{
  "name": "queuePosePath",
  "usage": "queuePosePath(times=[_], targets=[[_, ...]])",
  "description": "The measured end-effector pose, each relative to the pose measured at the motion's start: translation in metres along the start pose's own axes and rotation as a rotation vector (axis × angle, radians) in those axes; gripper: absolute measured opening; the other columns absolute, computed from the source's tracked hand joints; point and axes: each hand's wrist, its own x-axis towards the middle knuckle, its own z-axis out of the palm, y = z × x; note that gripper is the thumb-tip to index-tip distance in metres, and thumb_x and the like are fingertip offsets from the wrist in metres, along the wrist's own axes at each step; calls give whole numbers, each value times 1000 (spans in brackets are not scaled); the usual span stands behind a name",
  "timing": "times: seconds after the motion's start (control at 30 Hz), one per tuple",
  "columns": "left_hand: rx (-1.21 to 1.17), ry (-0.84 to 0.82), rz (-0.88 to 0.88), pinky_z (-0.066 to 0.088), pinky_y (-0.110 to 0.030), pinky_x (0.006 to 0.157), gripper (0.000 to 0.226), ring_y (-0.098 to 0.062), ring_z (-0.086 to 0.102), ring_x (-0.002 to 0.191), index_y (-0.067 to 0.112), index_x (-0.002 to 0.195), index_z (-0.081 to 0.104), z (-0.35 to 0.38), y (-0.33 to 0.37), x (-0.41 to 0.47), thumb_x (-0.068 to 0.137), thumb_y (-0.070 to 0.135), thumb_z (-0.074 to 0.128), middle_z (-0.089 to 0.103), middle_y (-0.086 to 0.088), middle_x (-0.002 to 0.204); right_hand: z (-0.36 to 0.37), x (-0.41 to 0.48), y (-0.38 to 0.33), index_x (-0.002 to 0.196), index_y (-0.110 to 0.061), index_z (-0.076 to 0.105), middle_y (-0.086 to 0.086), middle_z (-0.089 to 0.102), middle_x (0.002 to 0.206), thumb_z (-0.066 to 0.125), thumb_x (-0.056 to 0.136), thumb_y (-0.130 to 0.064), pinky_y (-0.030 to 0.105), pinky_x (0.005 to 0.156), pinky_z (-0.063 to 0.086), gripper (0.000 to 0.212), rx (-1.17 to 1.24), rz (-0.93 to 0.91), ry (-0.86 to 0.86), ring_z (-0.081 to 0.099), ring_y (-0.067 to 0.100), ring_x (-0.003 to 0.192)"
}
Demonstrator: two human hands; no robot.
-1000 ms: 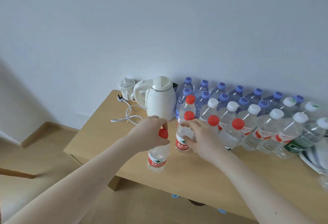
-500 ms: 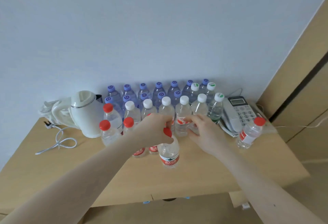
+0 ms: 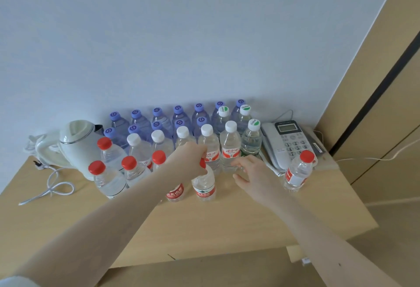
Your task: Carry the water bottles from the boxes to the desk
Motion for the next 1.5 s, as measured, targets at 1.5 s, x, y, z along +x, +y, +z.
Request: queuePosePath(times=[1.5], targets=[[381,24,292,37,-30,71,34,-23,50,116,19,120,51,42,145,63,97,41,44,54,-1,120,-87,-17,109,137,-30,45,-6,46,136,43,99,-36,26,98,29,38,-374,160,77,37,17,126]])
